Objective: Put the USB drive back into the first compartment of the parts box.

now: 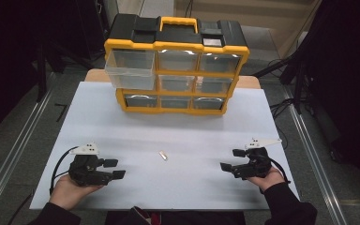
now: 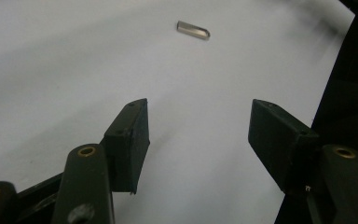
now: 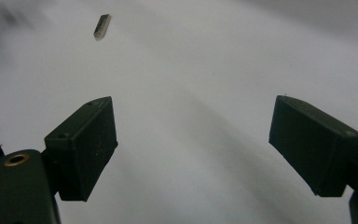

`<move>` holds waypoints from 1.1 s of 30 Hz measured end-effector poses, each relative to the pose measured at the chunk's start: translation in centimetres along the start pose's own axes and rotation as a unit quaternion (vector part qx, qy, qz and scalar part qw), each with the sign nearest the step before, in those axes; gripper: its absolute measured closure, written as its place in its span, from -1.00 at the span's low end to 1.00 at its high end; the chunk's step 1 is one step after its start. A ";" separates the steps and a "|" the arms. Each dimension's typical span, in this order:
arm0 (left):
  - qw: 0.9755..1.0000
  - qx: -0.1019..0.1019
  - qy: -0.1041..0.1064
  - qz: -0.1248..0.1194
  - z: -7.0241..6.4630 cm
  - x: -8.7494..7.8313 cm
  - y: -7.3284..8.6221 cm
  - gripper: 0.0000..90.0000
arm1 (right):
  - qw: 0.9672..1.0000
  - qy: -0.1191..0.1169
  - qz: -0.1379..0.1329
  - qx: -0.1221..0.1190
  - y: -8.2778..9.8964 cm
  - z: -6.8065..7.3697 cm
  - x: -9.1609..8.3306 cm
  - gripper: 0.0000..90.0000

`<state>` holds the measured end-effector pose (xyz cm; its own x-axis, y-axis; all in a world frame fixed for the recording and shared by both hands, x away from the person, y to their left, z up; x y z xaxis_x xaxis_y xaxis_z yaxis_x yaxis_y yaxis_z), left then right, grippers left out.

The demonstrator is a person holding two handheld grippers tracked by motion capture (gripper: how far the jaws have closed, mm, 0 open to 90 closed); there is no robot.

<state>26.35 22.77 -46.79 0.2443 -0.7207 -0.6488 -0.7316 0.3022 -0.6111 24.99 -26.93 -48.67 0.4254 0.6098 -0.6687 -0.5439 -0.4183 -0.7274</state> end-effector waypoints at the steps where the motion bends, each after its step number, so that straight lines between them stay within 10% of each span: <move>1: 1.000 0.003 -0.003 0.000 0.0 0.0 -0.1 -0.21 | 1.000 -0.002 0.001 0.001 0.0 0.0 0.0 -0.71; 33: 0.999 -0.026 -0.010 -0.018 0.3 -0.2 -0.5 -0.35 | 1.000 -0.021 0.019 0.004 0.2 0.2 0.5 -0.71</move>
<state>26.90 22.92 -46.51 0.2836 -0.7172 -0.6366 -0.7545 0.2429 -0.6097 24.91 -26.55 -49.13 0.3730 0.6218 -0.6887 -0.5648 -0.4367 -0.7002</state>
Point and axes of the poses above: each handheld gripper's, and its own axes: x roughly forward along the jaws, y roughly out of its underside, z roughly to its left, the point moved 1 cm from there along x, roughly forward along the jaws, and after that the axes turned 11 degrees about -x, right-handed, at the moved point
